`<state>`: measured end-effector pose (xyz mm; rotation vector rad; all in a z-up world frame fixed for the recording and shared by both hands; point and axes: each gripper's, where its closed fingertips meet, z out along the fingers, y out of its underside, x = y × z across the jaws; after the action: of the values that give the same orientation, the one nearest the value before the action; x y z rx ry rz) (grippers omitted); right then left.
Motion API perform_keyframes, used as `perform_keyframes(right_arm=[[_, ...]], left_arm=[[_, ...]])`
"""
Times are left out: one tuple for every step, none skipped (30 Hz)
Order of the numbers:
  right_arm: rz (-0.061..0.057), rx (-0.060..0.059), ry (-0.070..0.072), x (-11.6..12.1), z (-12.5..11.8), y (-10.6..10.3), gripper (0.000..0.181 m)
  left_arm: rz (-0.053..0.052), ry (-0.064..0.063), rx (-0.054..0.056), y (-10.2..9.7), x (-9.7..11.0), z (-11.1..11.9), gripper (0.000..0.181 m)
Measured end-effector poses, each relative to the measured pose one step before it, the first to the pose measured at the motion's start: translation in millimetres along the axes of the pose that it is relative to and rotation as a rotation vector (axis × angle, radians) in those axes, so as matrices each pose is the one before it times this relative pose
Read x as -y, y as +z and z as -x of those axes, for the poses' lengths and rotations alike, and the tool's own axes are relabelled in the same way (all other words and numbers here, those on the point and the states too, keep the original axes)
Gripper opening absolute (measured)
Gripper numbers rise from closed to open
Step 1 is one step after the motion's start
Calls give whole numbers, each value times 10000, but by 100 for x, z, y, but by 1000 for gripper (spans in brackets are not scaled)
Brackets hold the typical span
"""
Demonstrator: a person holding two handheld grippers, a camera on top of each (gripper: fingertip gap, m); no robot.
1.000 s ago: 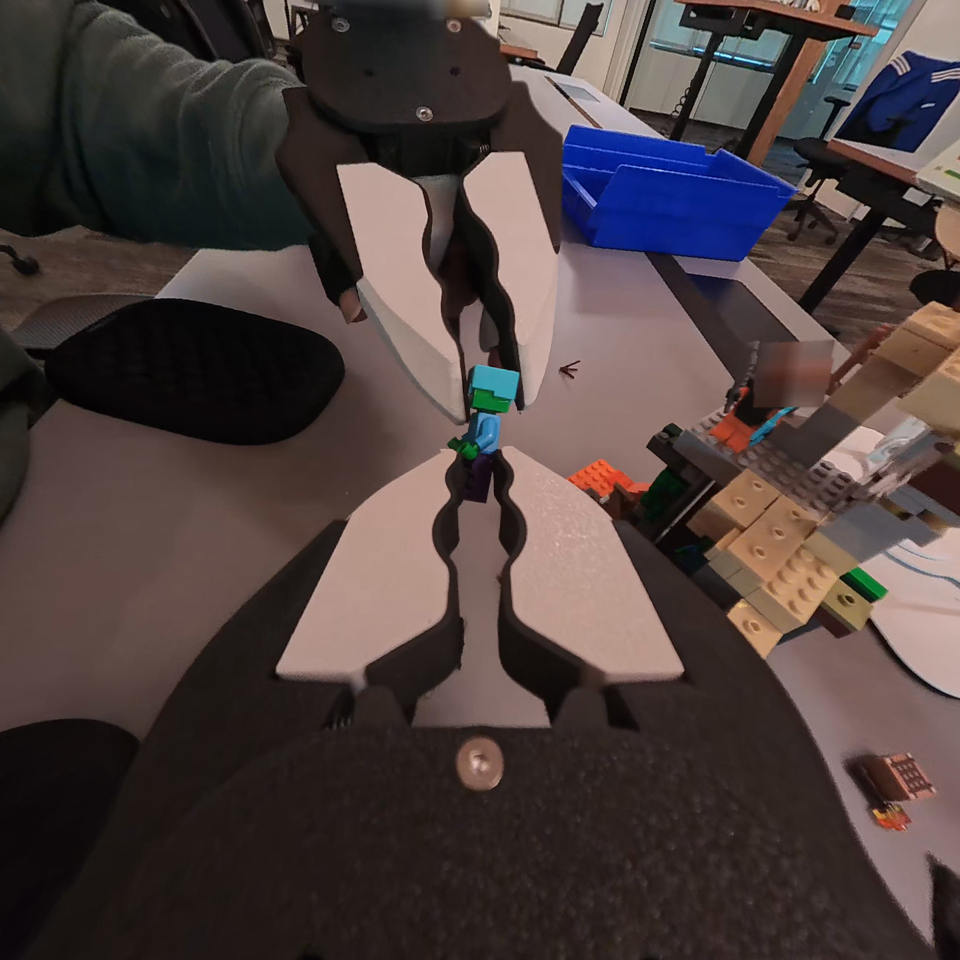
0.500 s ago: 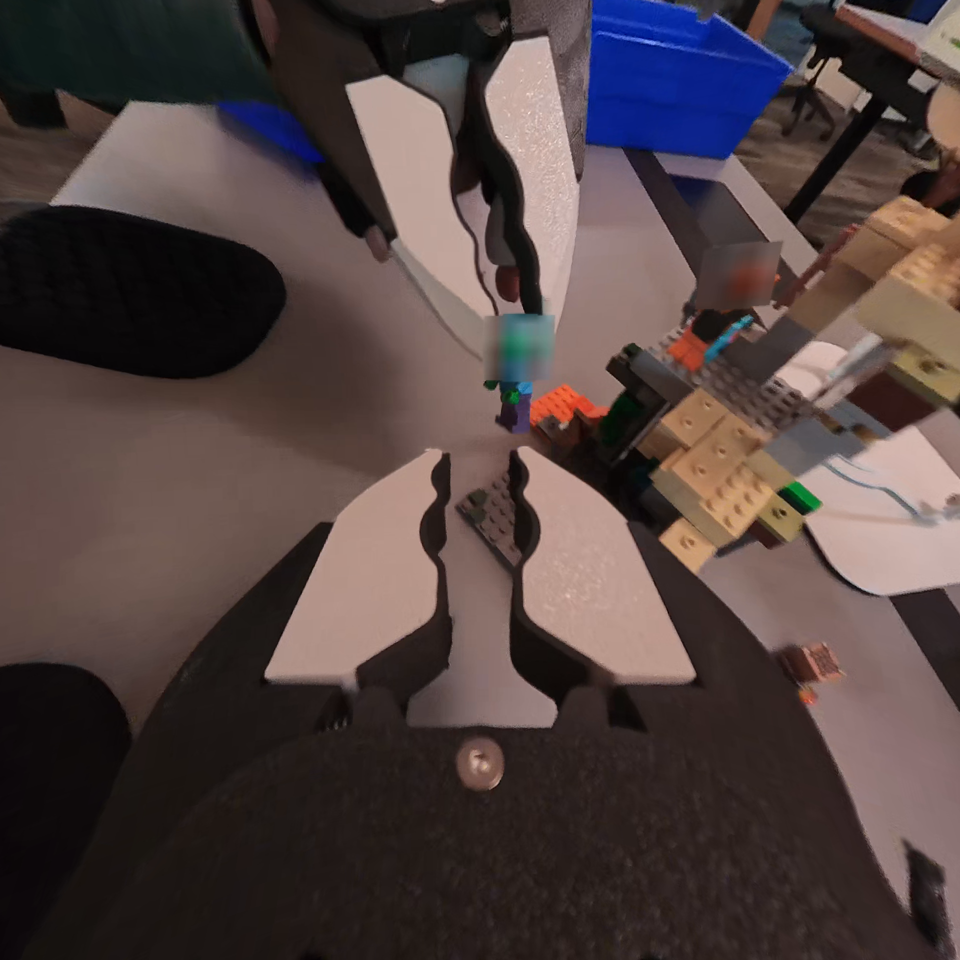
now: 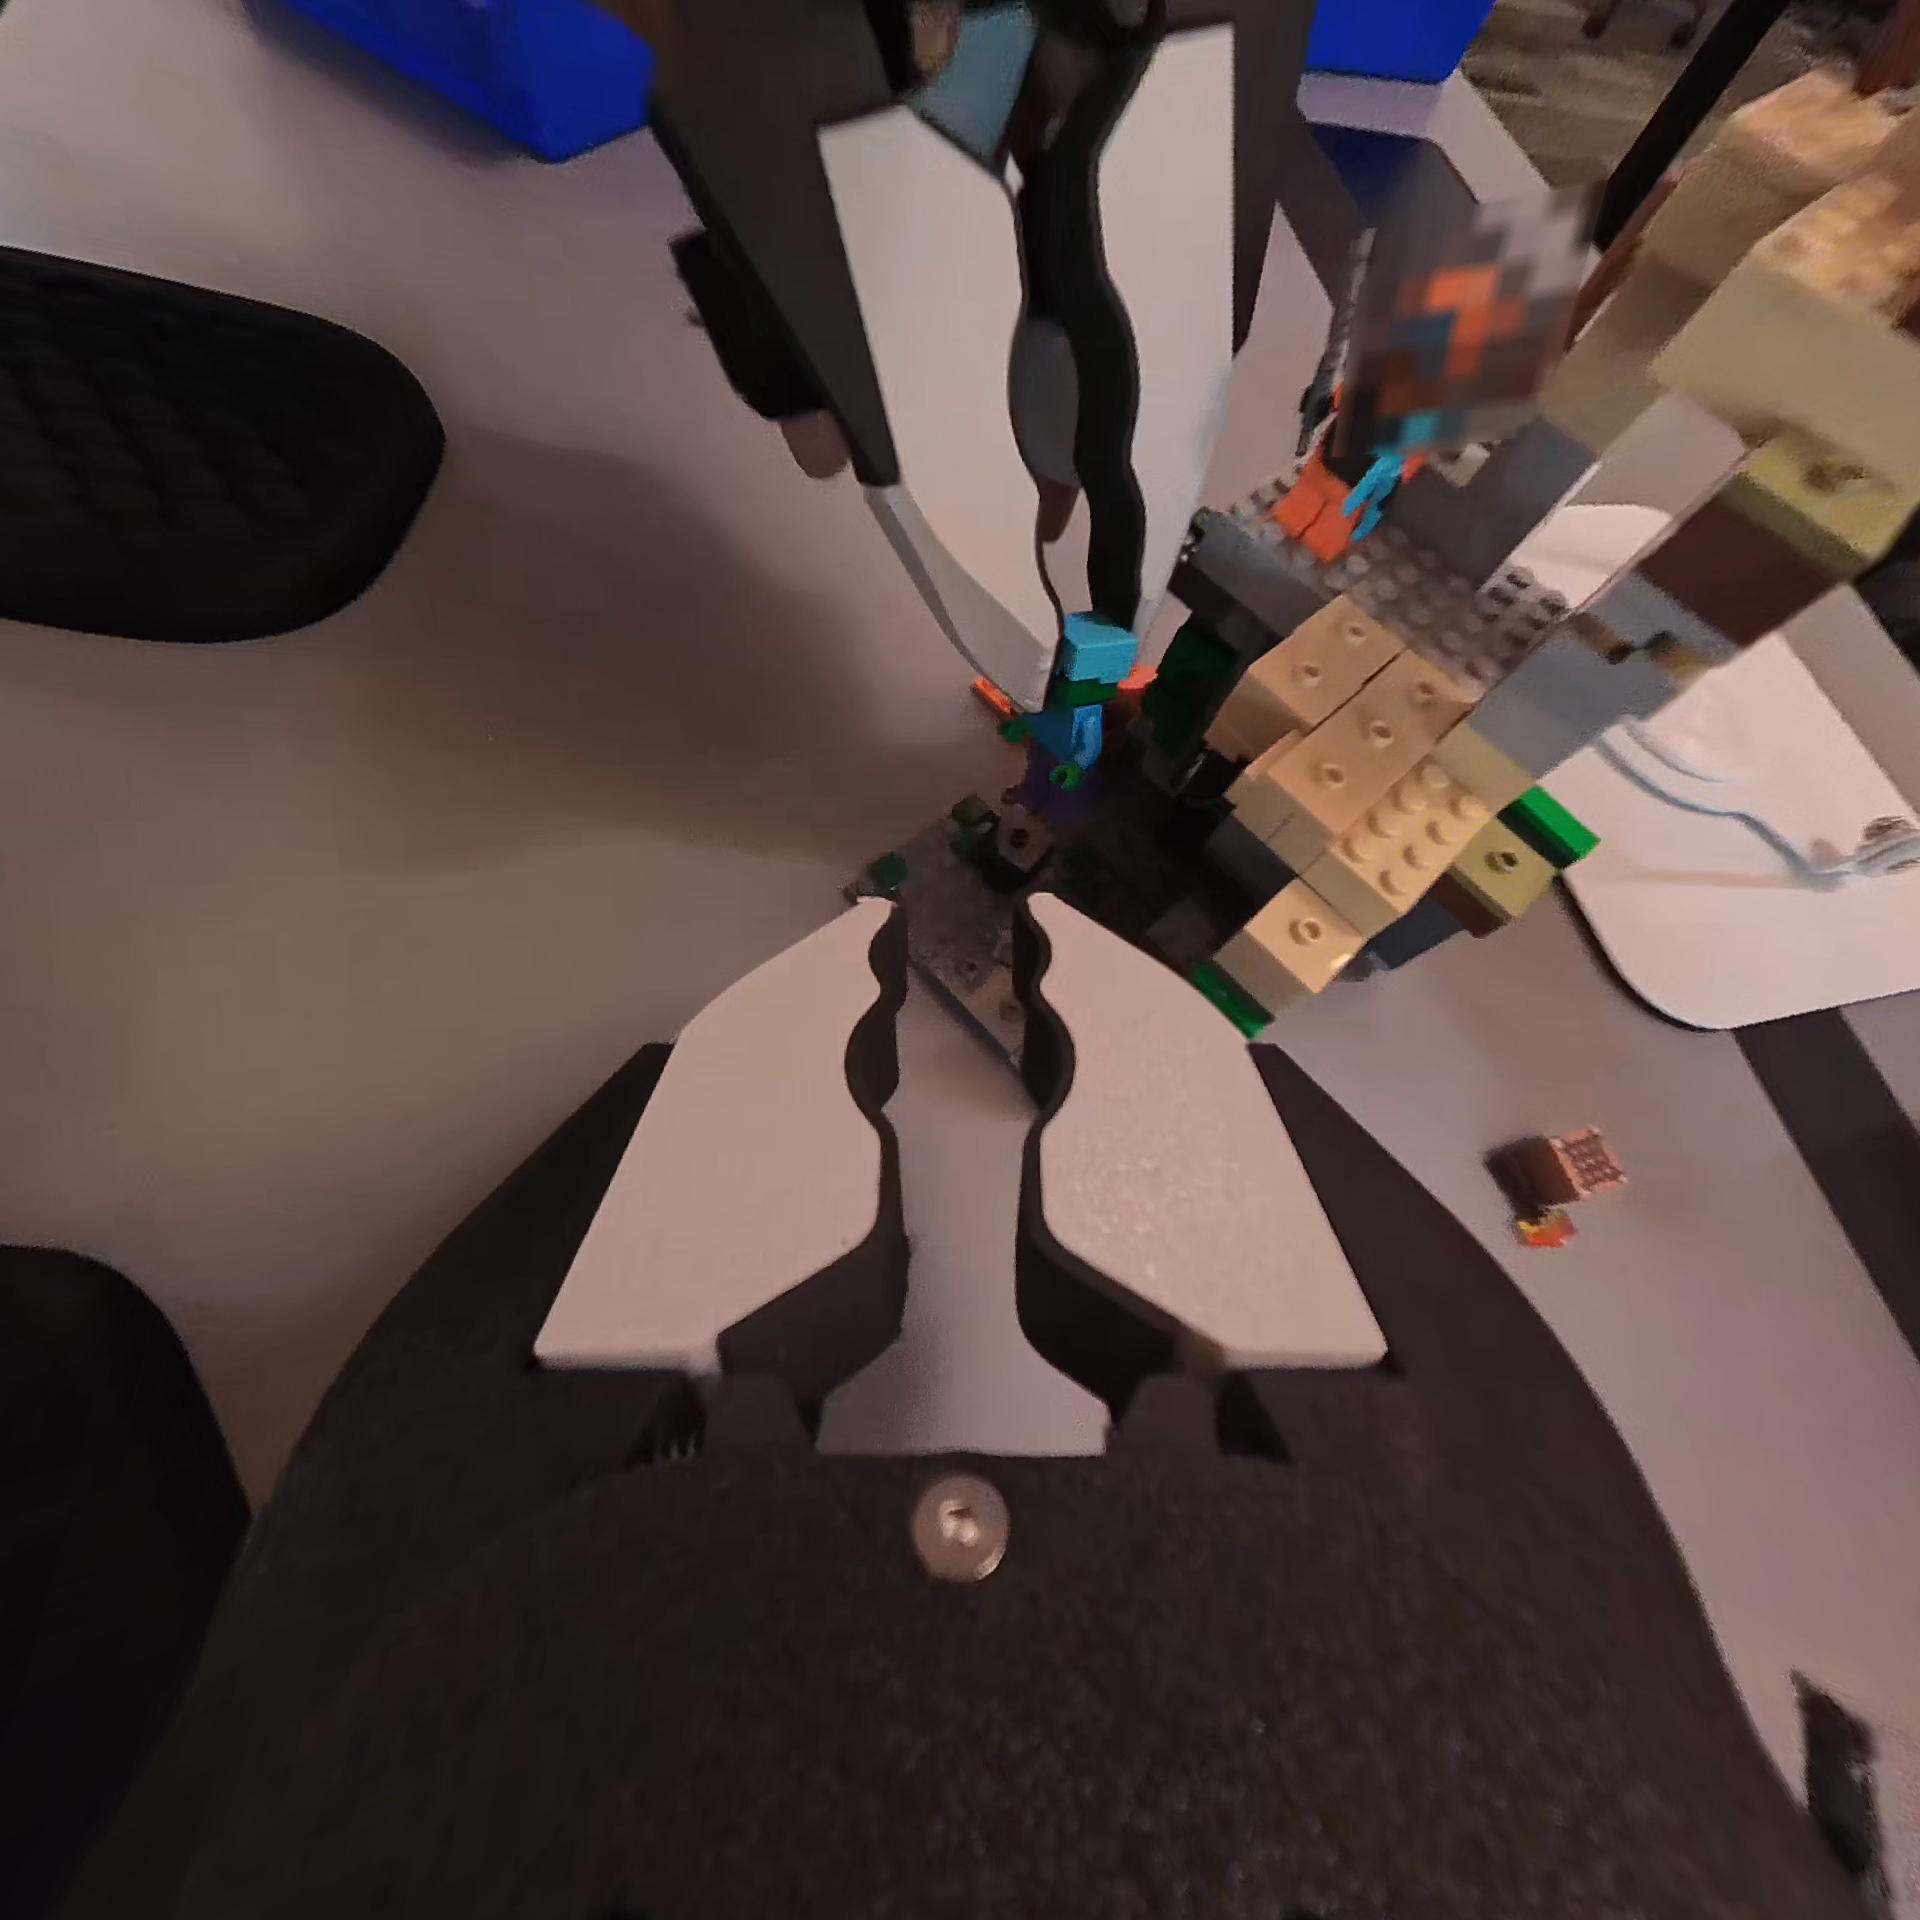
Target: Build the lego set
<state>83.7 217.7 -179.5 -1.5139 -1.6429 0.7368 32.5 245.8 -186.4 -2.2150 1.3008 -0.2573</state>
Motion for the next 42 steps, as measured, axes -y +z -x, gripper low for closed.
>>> perform_keyframes(right_arm=[[67,24,88,-163,99,371,21],[29,15,116,-107,69,324,22],[-31,52,140,-11,123,284,24],[-79,95,139,102,216,236,26],[-101,79,110,157,207,197,28],[-98,24,90,163,119,177,28],[-88,9,91,159,88,152,28],[-154,49,112,248,109,92,25],[-227,54,167,329,111,60,21],[-166,-72,241,246,-118,61,17],[-83,-161,264,111,-303,58,12],[-81,-76,280,109,-212,46,12],[-51,-26,293,63,-157,38,12],[-57,-38,289,65,-159,15,11],[-59,-23,226,48,-128,13,11],[-58,-24,183,33,-112,4,10],[-50,-21,172,10,-130,8,10],[-1,41,144,-47,-34,10,10],[-13,-5,123,-25,-80,12,9],[-16,-26,104,-15,-100,8,9],[11,-7,91,-49,-62,19,9],[22,13,75,-57,-13,35,9],[16,25,31,-68,17,39,9],[-15,-16,-11,-36,-29,36,9],[12,-35,-57,-41,-16,34,9],[50,-56,-126,-63,-46,8,10],[83,-52,-184,-93,-63,-58,12],[126,-48,-213,-133,-124,-145,15],[178,-45,-228,-201,-175,-198,16],[193,-92,-205,-215,-284,-234,16],[93,-138,-132,-98,-371,-247,17],[36,-15,-37,-38,-214,-244,17],[49,107,32,-58,-40,-200,17],[76,62,34,-112,-92,-175,16],[126,21,-14,-226,-137,-133,16],[210,53,-64,-347,-61,-93,16],[211,9,-98,-358,-95,-105,16],[180,11,-109,-326,-71,-91,16],[181,74,-79,-315,22,-109,16],[155,81,-47,-260,47,-92,16],[95,47,-37,-175,17,-104,16],[54,29,-36,-103,14,-115,16]], left_arm=[[-87,98,-148,-263,278,-481,16],[-95,152,-162,-298,294,-549,16],[-168,132,-186,-343,397,-638,16],[-191,117,-214,-369,457,-722,16],[-200,118,-152,-356,470,-640,16],[-178,115,-119,-334,449,-543,16],[-142,56,-55,-273,382,-365,16],[-53,28,22,-204,226,-169,16],[-13,70,122,-139,126,50,16],[-25,38,84,-92,97,80,16],[-28,-66,34,-67,92,79,16],[-12,-47,106,-35,29,194,16],[1,-2,108,-10,11,194,16],[-11,-20,110,17,33,174,16],[-40,-12,137,26,81,172,16],[-3,47,113,25,49,100,16],[-14,47,156,46,69,137,16],[-12,53,101,70,61,26,16],[38,80,94,60,-16,25,16],[4,89,137,66,28,84,16],[18,93,94,69,-3,27,16],[22,40,68,65,-10,14,16],[18,48,17,55,-6,-41,16],[32,31,1,33,-59,-12,16],[9,-10,-11,22,-52,9,16],[34,-20,-40,19,-97,6,16],[49,-12,28,0,-120,129,16],[140,34,149,5,-254,345,16],[242,79,198,31,-417,465,16],[294,79,261,93,-528,596,16],[318,48,213,203,-599,568,16],[288,-116,-16,304,-556,264,16],[217,-186,-17,360,-442,240,16],[271,-81,51,397,-464,282,16],[345,-5,47,430,-522,191,16],[248,-48,73,424,-319,175,16],[140,-44,56,377,-125,95,16],[191,-46,23,363,-168,27,16],[140,-36,-3,373,-103,-68,16],[90,-54,67,355,-30,-49,16],[153,14,97,330,-139,-62,16],[127,51,137,258,-107,-33,16]])
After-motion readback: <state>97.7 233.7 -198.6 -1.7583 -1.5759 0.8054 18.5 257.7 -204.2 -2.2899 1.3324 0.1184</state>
